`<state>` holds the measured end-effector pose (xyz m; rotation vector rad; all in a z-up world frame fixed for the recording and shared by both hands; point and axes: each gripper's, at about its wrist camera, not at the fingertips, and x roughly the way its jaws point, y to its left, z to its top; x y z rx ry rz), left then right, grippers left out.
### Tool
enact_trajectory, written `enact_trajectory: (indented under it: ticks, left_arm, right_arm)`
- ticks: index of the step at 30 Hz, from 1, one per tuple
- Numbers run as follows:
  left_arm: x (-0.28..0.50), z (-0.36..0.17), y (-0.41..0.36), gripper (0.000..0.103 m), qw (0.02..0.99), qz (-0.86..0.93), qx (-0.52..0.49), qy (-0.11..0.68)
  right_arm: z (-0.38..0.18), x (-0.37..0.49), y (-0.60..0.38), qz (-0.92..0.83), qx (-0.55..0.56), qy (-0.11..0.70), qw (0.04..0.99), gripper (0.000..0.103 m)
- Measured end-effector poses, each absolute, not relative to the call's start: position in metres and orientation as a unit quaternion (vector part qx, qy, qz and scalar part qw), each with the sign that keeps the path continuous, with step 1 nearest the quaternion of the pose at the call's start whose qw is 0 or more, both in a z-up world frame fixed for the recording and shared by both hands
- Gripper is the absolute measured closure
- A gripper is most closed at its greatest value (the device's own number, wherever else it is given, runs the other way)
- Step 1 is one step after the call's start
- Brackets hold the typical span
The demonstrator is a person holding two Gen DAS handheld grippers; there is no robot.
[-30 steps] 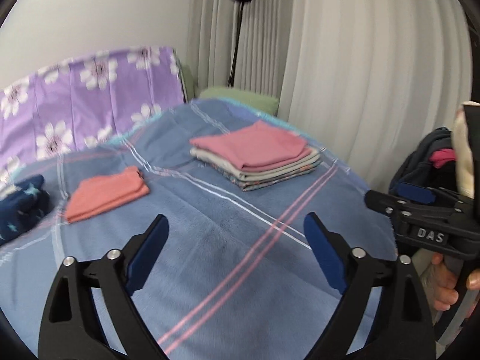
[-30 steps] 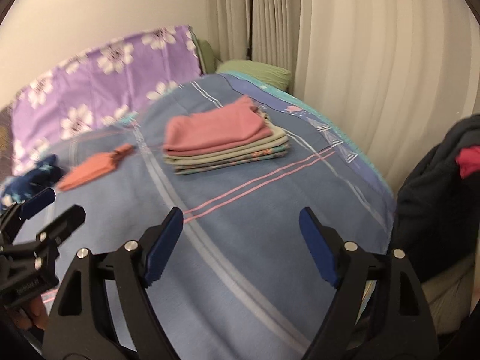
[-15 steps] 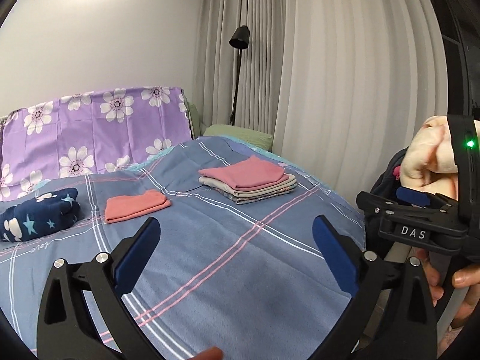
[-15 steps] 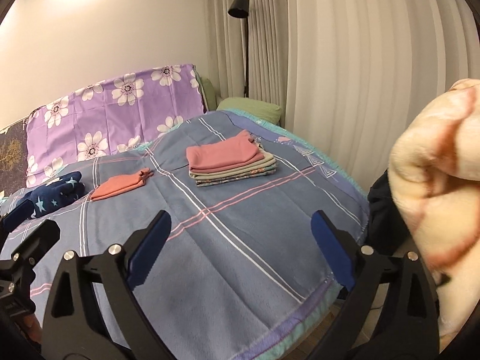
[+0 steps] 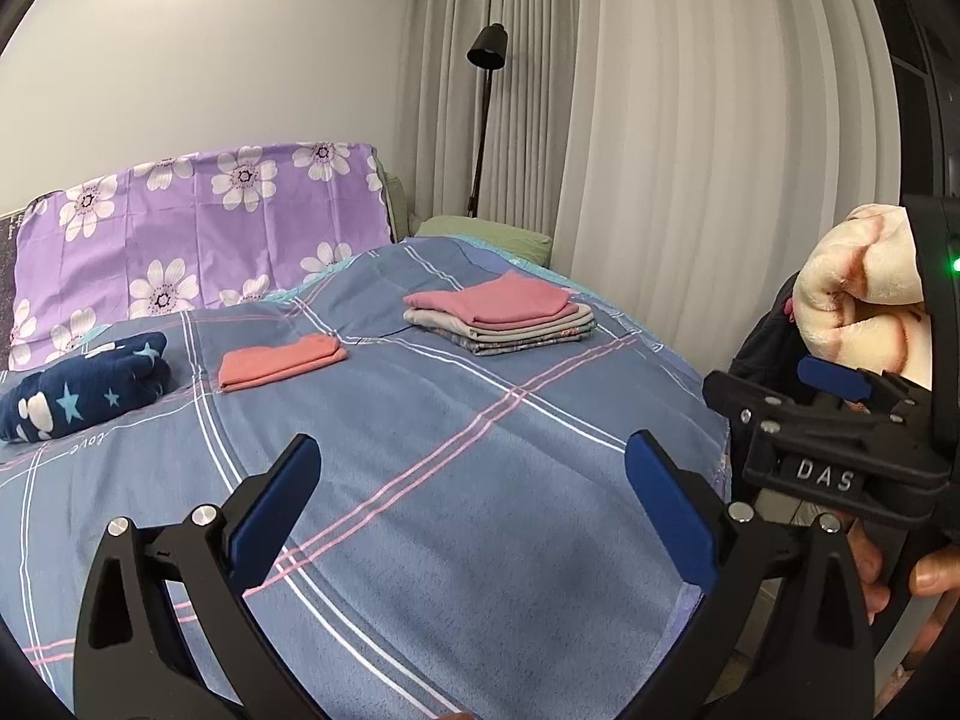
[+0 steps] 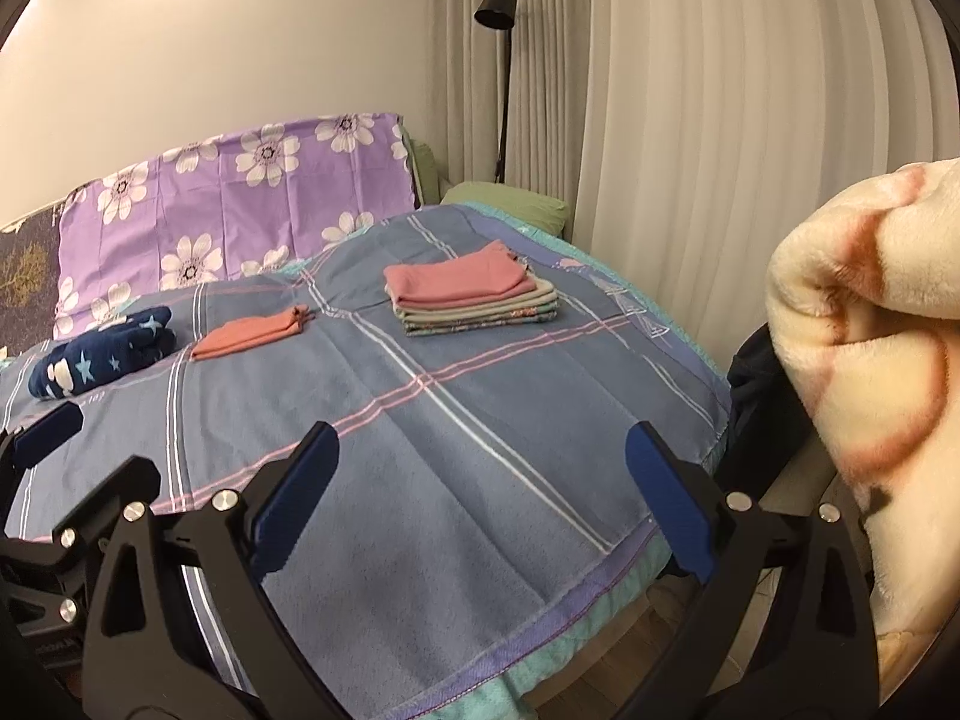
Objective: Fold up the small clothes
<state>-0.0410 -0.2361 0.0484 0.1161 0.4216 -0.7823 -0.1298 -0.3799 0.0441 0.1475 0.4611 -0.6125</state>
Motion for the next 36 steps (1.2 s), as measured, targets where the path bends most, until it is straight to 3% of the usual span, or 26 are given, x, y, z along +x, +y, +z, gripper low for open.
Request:
enact_trajectory:
  ticks: [36]
  left_arm:
    - [-0.026,0.028,-0.233,0.002,0.9,-0.351,0.069,0.249]
  right_arm:
    - [0.024,-0.097,-0.376,-0.284,0.062,0.261,0.921,0.005]
